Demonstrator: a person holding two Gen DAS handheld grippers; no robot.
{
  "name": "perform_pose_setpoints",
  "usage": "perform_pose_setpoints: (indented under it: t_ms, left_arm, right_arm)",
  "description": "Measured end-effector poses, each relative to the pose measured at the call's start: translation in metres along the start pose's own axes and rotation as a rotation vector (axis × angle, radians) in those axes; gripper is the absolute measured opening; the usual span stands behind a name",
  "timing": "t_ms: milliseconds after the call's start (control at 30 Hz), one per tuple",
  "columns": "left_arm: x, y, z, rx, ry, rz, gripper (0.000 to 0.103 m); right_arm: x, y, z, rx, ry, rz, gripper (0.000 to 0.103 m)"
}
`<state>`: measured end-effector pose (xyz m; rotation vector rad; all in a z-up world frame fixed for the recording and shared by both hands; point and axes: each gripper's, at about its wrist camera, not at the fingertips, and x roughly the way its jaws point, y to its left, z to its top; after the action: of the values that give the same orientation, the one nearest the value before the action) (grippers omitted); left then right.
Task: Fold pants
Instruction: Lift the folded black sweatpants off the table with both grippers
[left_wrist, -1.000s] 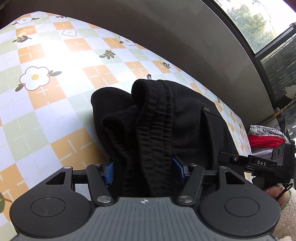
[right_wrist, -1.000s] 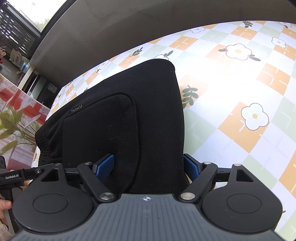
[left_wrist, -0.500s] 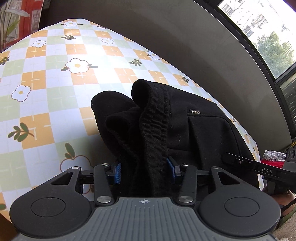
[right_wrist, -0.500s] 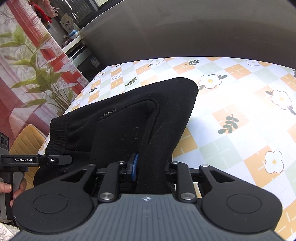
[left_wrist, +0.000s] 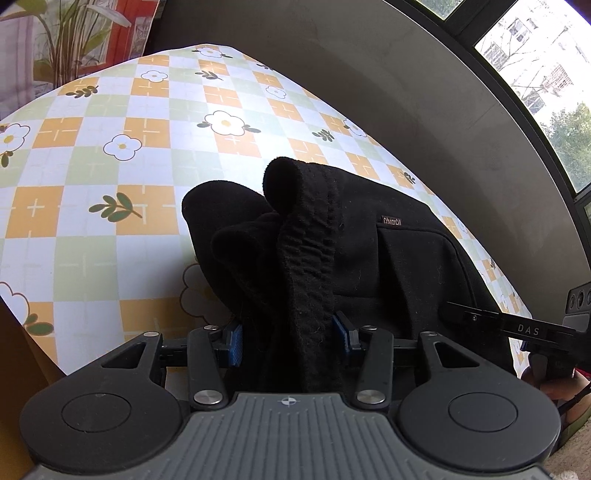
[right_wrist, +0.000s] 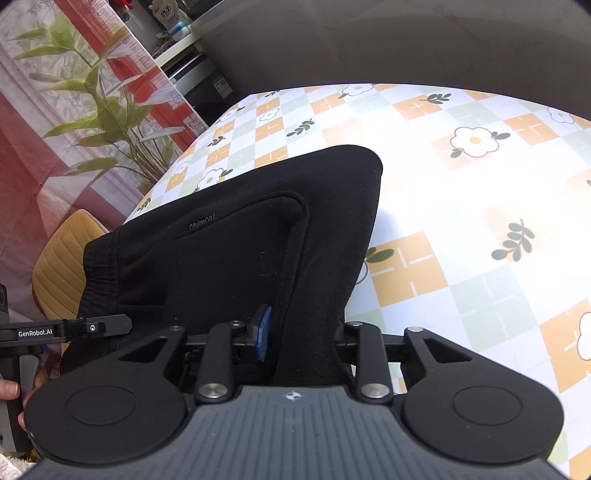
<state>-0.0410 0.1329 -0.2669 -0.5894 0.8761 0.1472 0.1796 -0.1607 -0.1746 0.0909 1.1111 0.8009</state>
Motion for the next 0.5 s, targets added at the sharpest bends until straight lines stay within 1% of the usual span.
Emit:
perform_pose_setpoints:
  t_ms: [33,67,100,133,167,233,267,300,367,433,500]
  left_arm:
    - [0.003,0.000,0.001,-0.002,0.000,0.001,0.049]
    - [0.006,-0.002,-0.003,-0.007,0.000,-0.001,0.049]
    - [0.008,0.004,-0.004,-0.014,0.002,-0.004,0.049]
    - [0.008,0.007,-0.004,-0.021,0.003,-0.008,0.050]
    - [0.010,0.004,-0.005,-0.028,0.004,-0.012,0.050]
    - [0.009,0.006,0.001,-0.030,0.005,-0.022,0.050]
    - [0.004,0.007,0.002,-0.031,0.005,-0.030,0.050]
    - [0.004,0.009,0.003,-0.032,0.006,-0.036,0.050]
    - [0.005,0.012,0.002,-0.031,0.006,-0.050,0.050]
    - [0.004,0.016,0.001,-0.016,0.007,-0.068,0.050]
    - [0.003,0.019,0.003,-0.008,0.010,-0.090,0.049]
  right_arm:
    - [0.002,-0.004,0.001,0.009,0.006,0.001,0.043]
    - [0.005,-0.010,0.003,0.027,0.013,0.005,0.052]
    - [0.007,-0.017,0.002,0.048,0.019,0.010,0.060]
    - [0.011,-0.023,0.003,0.075,0.029,0.020,0.065]
    - [0.015,-0.029,0.003,0.108,0.042,0.034,0.072]
    - [0.020,-0.037,0.003,0.165,0.043,0.057,0.080]
    - [0.021,-0.036,0.005,0.169,0.046,0.058,0.083]
    - [0.022,-0.033,0.006,0.160,0.056,0.043,0.084]
    - [0.023,-0.022,0.008,0.136,0.077,0.015,0.082]
    - [0.020,-0.008,0.010,0.088,0.073,-0.020,0.071]
    - [0.016,0.005,0.010,0.073,0.066,-0.035,0.047]
